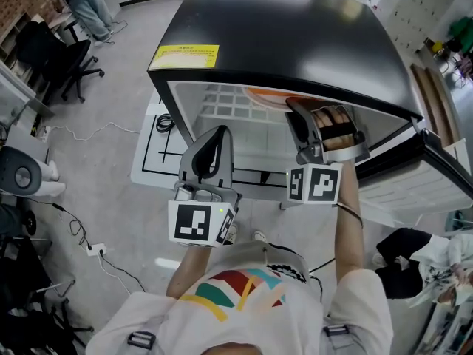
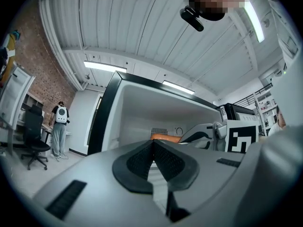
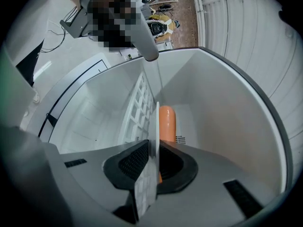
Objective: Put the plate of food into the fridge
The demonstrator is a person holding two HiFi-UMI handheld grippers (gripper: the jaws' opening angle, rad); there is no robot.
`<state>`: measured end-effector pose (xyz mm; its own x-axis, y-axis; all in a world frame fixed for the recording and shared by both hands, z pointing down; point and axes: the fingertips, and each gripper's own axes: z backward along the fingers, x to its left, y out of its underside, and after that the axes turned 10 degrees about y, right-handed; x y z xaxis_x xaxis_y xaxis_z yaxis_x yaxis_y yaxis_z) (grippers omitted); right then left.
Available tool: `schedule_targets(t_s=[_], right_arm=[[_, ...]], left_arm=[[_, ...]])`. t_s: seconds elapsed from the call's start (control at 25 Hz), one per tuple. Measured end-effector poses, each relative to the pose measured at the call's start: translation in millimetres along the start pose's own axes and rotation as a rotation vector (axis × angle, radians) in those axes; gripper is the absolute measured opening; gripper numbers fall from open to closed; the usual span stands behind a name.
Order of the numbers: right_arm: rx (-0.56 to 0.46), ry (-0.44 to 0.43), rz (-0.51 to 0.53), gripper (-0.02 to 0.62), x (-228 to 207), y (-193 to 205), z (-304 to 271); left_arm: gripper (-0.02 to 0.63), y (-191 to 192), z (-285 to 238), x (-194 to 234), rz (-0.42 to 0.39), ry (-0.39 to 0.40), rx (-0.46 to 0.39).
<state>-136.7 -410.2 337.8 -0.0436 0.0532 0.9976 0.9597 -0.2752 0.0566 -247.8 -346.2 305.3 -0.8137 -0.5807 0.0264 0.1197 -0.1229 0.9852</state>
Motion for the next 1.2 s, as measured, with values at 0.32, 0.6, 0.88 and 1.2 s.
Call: schedule_targets(t_s=[0.32,0.6,0.88,1.2], right_arm=[[0.012,-0.031,-0.001,0.046,-1.1,4.9,-16.9],[0.023,-0.085,0.002,0.054,3.9,13.2,-23.0],[-0.032,-0.158,-0.035,0.062,3.9,12.4,-25.1],[-0.031,-0.332,-0.261,0.119,1.7,14.0,-21.2]], left_arm=[[0.006,3.5,1.6,-4.5,0.005,0.001,0.01],[0.006,8.0,0.7,-7.0,0.009,0.006,0.014],[0.006,3.4,-4.2,-6.8,0.005,0.016,-0.007],[0.006,2.2,-15.2,-15.2,0.022,0.046,-0.02]])
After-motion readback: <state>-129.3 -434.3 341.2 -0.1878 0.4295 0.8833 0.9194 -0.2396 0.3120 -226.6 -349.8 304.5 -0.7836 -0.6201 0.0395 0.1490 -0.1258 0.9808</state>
